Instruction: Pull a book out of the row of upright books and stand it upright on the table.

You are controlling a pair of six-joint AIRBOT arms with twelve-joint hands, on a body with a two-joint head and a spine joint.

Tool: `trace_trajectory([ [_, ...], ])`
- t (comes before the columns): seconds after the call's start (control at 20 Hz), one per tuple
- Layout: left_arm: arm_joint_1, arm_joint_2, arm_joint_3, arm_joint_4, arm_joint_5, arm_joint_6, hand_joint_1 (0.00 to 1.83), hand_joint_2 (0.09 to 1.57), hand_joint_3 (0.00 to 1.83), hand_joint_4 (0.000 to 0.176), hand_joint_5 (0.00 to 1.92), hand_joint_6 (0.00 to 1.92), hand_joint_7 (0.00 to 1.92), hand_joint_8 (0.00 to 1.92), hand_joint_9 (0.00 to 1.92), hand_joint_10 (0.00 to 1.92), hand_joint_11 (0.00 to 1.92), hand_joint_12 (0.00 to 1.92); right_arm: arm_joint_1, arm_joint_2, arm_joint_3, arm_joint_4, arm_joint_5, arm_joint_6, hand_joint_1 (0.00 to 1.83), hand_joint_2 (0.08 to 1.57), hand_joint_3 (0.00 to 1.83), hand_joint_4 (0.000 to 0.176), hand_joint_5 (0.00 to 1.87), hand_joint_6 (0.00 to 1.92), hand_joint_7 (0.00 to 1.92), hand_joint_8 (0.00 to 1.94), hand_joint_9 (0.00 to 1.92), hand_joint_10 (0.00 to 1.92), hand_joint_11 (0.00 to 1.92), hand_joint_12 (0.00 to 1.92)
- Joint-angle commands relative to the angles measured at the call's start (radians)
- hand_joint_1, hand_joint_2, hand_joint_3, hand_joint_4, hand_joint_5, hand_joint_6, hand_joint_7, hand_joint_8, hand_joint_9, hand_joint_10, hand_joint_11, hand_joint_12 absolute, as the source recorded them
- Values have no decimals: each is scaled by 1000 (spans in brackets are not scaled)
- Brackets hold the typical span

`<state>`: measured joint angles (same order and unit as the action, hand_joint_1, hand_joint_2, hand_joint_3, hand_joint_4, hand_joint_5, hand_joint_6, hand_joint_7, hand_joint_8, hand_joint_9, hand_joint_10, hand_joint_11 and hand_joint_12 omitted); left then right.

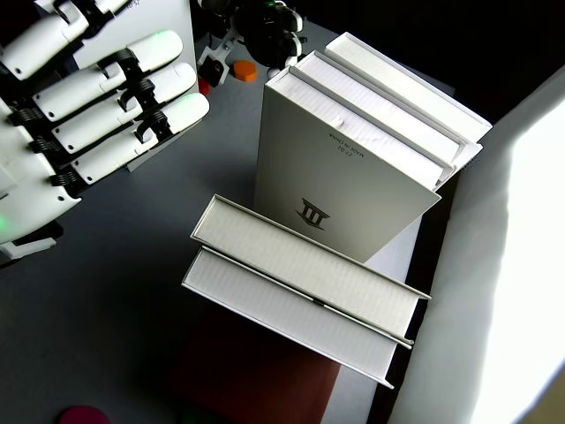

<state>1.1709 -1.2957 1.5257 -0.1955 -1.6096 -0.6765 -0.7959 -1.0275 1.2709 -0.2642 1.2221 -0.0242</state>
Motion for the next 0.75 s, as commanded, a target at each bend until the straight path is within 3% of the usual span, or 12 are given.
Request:
trace_trajectory([
  [0.0,-6,4,0,-20,-117,-10,823,975,2,55,251,1,272,0,224,431,0,1659,4,4,-2,54,111,8,910,911,0,131,0,0,0,0,0,0,0,594],
  [0.05,-5,5,-1,-19,-117,-10,829,972,0,34,300,6,303,2,276,373,0,1663,1,4,-2,55,111,8,872,925,0,149,0,0,0,0,0,0,0,641],
  [0.15,-5,5,-1,-19,-117,-10,793,980,3,28,312,6,326,6,296,361,0,1634,-3,3,-3,55,108,8,850,935,0,144,0,0,0,0,18,7,0,651],
  [0.3,-5,2,1,-17,-114,-10,818,977,0,21,305,1,318,0,293,345,0,1659,-7,-3,-1,57,102,7,844,928,0,145,0,0,0,0,1,0,0,378],
  [0.35,-5,2,3,-17,-113,-10,837,984,2,10,303,0,328,4,308,347,0,1670,-8,-4,0,57,100,7,836,932,0,126,1,0,0,0,0,0,0,452],
  [0.45,-8,1,5,-10,-107,-10,836,995,6,9,300,0,340,7,316,341,7,1681,-9,-1,3,57,97,7,827,934,0,120,18,0,0,0,12,4,0,771],
  [0.5,-8,2,5,-9,-106,-10,843,996,5,8,288,0,322,2,290,313,1,1646,-9,-3,4,57,95,7,832,932,0,103,16,0,0,0,2,0,0,853],
  [0.6,-8,1,6,-9,-105,-10,818,980,0,26,287,3,314,1,314,234,0,1623,-10,-6,6,57,91,7,839,925,0,103,33,1,0,0,3,1,0,866],
  [0.65,-9,-1,7,-8,-105,-10,812,974,0,28,288,2,313,0,325,222,0,1633,-12,-6,6,57,91,7,842,925,0,106,40,3,0,0,1,0,0,876],
  [0.7,-9,-2,9,-7,-105,-10,817,966,0,29,284,0,285,0,326,219,0,1642,-12,-7,6,57,90,7,857,925,0,85,59,1,0,0,6,2,0,941],
])
